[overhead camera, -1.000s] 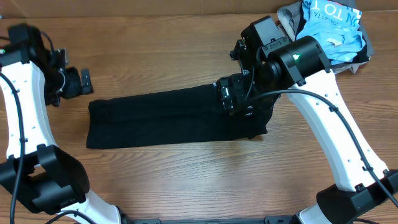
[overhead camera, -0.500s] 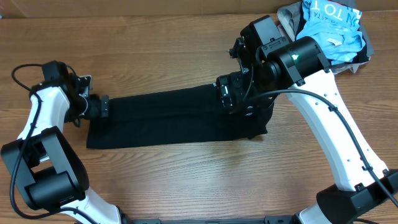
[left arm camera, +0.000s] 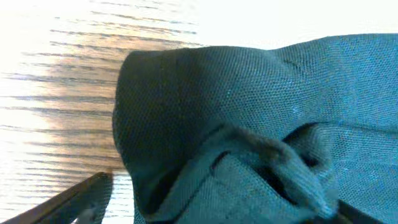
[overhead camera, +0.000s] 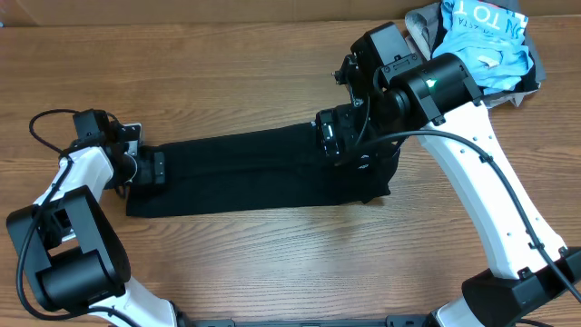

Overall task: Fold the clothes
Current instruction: 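Lower both grippers onto the folded strip's left and right ends, then grasp the strip's left end with the left gripper and fold it rightward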

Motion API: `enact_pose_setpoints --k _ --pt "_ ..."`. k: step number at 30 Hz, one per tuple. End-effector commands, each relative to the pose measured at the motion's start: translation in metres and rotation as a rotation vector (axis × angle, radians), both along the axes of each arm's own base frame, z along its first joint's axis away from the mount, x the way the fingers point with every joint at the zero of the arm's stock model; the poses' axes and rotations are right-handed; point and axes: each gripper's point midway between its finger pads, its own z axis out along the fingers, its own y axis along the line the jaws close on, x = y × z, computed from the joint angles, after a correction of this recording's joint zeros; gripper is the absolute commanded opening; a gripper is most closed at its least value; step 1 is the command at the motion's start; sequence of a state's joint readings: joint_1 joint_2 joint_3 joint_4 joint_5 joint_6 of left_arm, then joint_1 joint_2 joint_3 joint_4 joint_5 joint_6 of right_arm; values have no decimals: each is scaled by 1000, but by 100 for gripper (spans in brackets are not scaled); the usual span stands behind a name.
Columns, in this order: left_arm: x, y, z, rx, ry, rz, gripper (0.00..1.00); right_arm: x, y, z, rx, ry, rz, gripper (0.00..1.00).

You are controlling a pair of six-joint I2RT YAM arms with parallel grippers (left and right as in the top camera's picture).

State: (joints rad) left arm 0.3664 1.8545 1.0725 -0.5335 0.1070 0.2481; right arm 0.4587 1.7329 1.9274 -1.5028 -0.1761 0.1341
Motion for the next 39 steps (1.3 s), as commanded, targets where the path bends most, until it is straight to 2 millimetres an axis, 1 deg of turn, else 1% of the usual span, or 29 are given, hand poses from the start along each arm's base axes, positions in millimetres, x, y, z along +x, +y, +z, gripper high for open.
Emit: enact_pose_setpoints --k 1,3,5,6,7,8,9,10,13,15,18,20,21,25,27,29,30,31,34,35,37,39 --pt "-25 -22 -29 -84 81 -23 70 0 1 1 0 -11 5 100" --pt "-28 -29 -30 -119 85 -27 45 1 1 1 1 -13 5 100" --pt "-32 -34 -32 -151 92 3 25 2 1 2 3 -17 5 100" --pt "-34 -34 -33 -160 100 33 22 2 2 2 4 -19 5 100" --pt "-36 -35 -34 -166 107 54 21 2 2 2 5 -20 5 100" --pt "-38 -36 -36 -168 114 66 17 3 2 2 5 -21 5 100" --pt "-41 -36 -37 -167 120 66 12 3 2 2 6 -22 5 100" --pt "-43 -35 -38 -161 127 69 4 3 2 2 6 -22 5 100" --pt "-44 -27 -39 -127 139 109 4 3 2 2 6 -23 4 100" --pt "-41 -22 -33 -123 138 136 4 4 2 2 7 -24 4 100" --pt "-28 -15 -13 -127 134 150 4 7 4 0 12 -34 4 99" --pt "-19 -11 6 -126 136 159 4 12 6 -5 17 -43 4 94" --pt "-14 -9 15 -130 135 173 4 14 8 -9 19 -47 4 89" --pt "8 -4 64 -144 114 217 4 25 13 -33 26 -61 5 47" --pt "16 -7 87 -155 99 204 4 31 16 -49 31 -69 5 33" --pt "22 -10 106 -154 87 191 4 36 19 -66 36 -80 5 22" --pt "25 -12 115 -152 81 184 4 38 20 -76 38 -85 4 11" --pt "27 -14 124 -150 75 176 4 40 20 -84 40 -89 3 4" --pt "33 -22 146 -144 60 147 4 43 19 -110 47 -98 -7 4" --pt "34 -26 150 -143 57 137 4 44 18 -118 51 -95 -24 4" --pt "37 -37 156 -138 54 107 4 45 14 -128 57 -86 -57 4" --pt "39 -49 155 -127 61 70 4 46 12 -130 61 -83 -73 4"
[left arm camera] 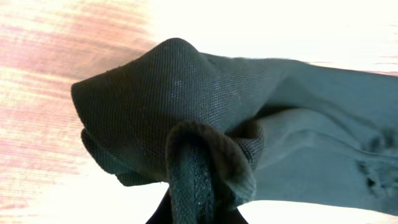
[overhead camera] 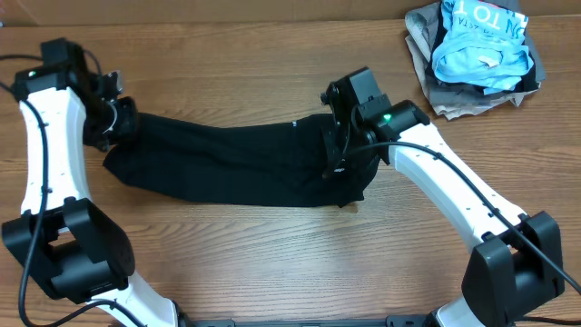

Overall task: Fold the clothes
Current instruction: 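Grasp the strip's left end with the left gripper and fold it rightward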

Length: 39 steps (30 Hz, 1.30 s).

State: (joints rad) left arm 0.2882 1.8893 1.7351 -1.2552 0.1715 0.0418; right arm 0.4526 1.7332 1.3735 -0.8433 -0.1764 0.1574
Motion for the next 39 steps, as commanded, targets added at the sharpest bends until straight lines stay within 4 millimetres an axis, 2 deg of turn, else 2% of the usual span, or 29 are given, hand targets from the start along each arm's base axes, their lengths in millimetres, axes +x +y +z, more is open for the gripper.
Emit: enact_pose_setpoints --k 1,8,14,17,23,25,29,31,34,39 --pt "8 -22 8 23 -16 -53 4 5 -8 -2 13 3 -51 4" --pt "10 -66 -6 126 25 -193 4 12 -20 0 39 11 -83 4" --pt "16 -112 -24 131 42 -310 4 23 -34 7 66 6 -123 4" --pt "15 -128 -44 128 90 -353 4 29 -41 16 96 -6 -142 4" --pt "13 -161 -96 112 191 -404 4 38 -62 38 141 -50 -188 6" --pt "15 -176 -113 96 204 -421 4 40 -70 42 143 -59 -207 8" --pt "15 -204 -132 48 204 -455 4 39 -79 41 138 -46 -228 9" --pt "13 -212 -136 48 210 -474 11 37 -80 40 134 -36 -229 9" --pt "11 -220 -138 41 211 -489 30 35 -81 39 129 -28 -231 9" --pt "15 -239 -130 -39 186 -478 43 35 -81 39 129 -29 -231 12"
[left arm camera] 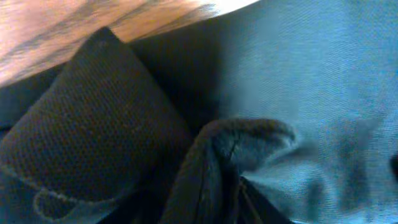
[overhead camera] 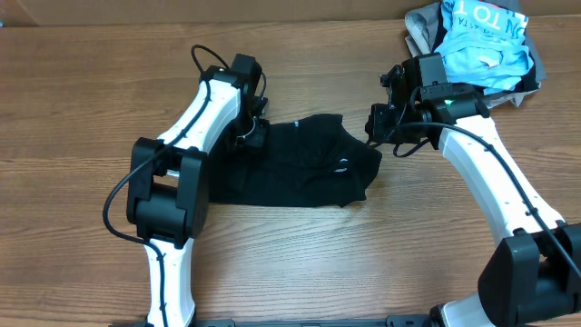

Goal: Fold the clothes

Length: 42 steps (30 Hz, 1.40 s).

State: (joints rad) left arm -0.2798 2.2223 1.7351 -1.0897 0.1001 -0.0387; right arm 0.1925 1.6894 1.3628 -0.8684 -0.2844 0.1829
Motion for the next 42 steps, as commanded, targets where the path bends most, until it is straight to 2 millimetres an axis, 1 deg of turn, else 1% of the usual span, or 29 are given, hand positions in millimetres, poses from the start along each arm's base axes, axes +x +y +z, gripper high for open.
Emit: enact_pose_setpoints --k 1,3,6,8,9,11,12,15,17,19,20,22,24,26,29,30,31,35,42 --pt "-1 -29 3 -136 35 12 45 7 2 24 17 -65 3 12" --pt "0 -41 18 -211 48 14 51 7 2 24 13 -65 1 14" --pt "1 -51 44 -271 61 12 57 8 -2 23 -4 -68 -8 16" --pt "2 -54 62 -284 63 11 61 9 -3 22 -13 -70 -13 16" --pt "4 -55 79 -290 51 -13 66 9 -5 22 -17 -71 -18 17" --pt "5 -55 91 -293 35 -44 74 10 -8 22 -22 -71 -25 17" --pt "6 -54 94 -288 27 -61 75 10 -9 22 -23 -71 -27 17" --pt "10 -38 89 -204 7 -70 77 10 -12 21 -25 -66 -36 18" --pt "10 -26 86 -155 8 -61 77 9 -18 19 -38 -56 -49 24" --pt "12 -14 84 -113 6 -47 77 7 -23 16 -51 -38 -62 38" --pt "13 -7 84 -95 3 -40 77 6 -25 14 -52 -27 -67 42" --pt "17 2 83 -79 -4 -24 79 3 -29 7 -58 3 -74 46" --pt "20 9 83 -80 -7 -8 82 -1 -31 -3 -62 47 -76 59" --pt "22 16 83 -81 -8 10 84 -4 -28 -13 -49 90 -68 77" --pt "23 21 83 -80 -8 23 85 -9 -18 -32 2 156 -44 94" --pt "23 23 83 -80 -8 26 86 -10 -15 -38 14 177 -38 98" --pt "24 24 83 -80 -9 27 86 -11 -13 -45 26 201 -34 100" --pt "25 24 83 -80 -13 27 86 -12 -9 -66 42 262 -28 100" --pt "26 24 83 -76 -17 27 88 -13 -11 -92 92 342 -43 100"
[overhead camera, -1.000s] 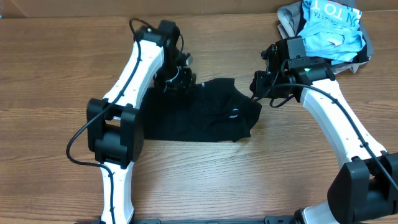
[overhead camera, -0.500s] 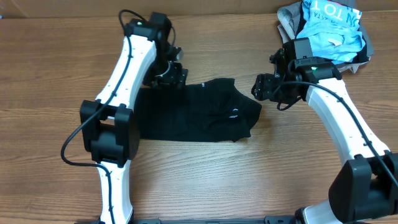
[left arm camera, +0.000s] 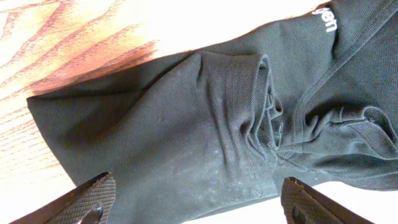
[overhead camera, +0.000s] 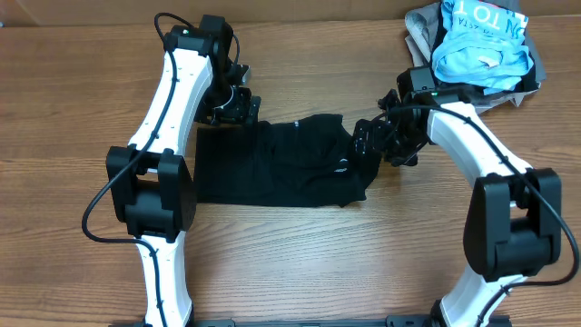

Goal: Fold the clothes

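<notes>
A black garment (overhead camera: pixel 281 165) lies folded into a short rectangle at the table's middle; in the left wrist view the black garment (left arm camera: pixel 186 112) shows creases and small white lettering (left arm camera: pixel 326 18). My left gripper (overhead camera: pixel 238 107) hovers over its far left corner, open, with both fingertips (left arm camera: pixel 93 198) spread wide above the cloth and nothing between them. My right gripper (overhead camera: pixel 370 136) is at the garment's right edge; its jaws are hidden from above.
A pile of other clothes (overhead camera: pixel 479 41), light blue on top of grey, sits at the far right corner. Bare wooden table (overhead camera: pixel 300 263) surrounds the garment in front and to the left.
My left gripper was shut on the garment's edge low over the cloth; now it is open and raised, the cloth lying flat below. The right gripper has shifted slightly down-left onto the garment's right edge.
The garment lay stretched long across the table with a gripper at each end. Then both ends were held, further back on the table. Then the left end lay over the right half, right gripper off. Now the left gripper has let go.
</notes>
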Motion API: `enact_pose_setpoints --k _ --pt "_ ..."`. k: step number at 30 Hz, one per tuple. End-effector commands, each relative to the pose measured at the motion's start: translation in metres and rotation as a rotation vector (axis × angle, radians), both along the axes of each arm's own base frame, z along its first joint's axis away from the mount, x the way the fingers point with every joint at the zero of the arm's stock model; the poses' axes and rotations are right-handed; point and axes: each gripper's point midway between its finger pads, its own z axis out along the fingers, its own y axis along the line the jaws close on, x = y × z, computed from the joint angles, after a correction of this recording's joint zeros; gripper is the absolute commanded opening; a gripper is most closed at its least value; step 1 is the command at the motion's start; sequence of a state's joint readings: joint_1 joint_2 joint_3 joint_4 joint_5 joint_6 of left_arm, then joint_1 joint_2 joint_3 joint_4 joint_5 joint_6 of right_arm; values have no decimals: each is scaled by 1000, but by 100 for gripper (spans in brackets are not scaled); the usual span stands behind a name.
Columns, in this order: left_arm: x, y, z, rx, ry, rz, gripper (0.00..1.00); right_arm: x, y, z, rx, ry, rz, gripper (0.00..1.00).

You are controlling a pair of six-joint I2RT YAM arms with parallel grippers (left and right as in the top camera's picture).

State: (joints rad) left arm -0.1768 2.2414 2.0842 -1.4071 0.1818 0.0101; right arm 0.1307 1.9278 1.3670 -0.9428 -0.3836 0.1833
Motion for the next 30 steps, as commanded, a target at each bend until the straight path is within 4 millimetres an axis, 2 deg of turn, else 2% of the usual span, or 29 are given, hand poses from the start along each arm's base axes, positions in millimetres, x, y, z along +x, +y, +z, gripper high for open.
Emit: enact_pose_setpoints --k 1,8,14,15,18,20,21,25,30 --pt "3 -1 1 10 -17 -27 88 4 -1 -9 51 31 -19 100" --pt "3 1 1 23 -19 -26 88 14 -10 -33 68 42 -52 100" --pt "4 2 1 30 -21 -27 89 12 0 -46 141 63 -47 99" --pt "4 2 1 30 -21 -27 89 11 2 -45 157 67 -44 93" --pt "3 2 1 31 -20 -26 89 8 14 -39 230 63 -6 61" --pt "3 3 1 33 -20 -26 89 8 15 -38 238 68 -7 18" --pt "3 3 1 33 -20 -26 89 6 15 -38 237 73 -8 6" --pt "4 3 1 33 -23 -24 88 5 2 -35 237 95 -43 4" --pt "10 22 1 32 -29 21 88 10 -34 -8 242 38 -91 4"
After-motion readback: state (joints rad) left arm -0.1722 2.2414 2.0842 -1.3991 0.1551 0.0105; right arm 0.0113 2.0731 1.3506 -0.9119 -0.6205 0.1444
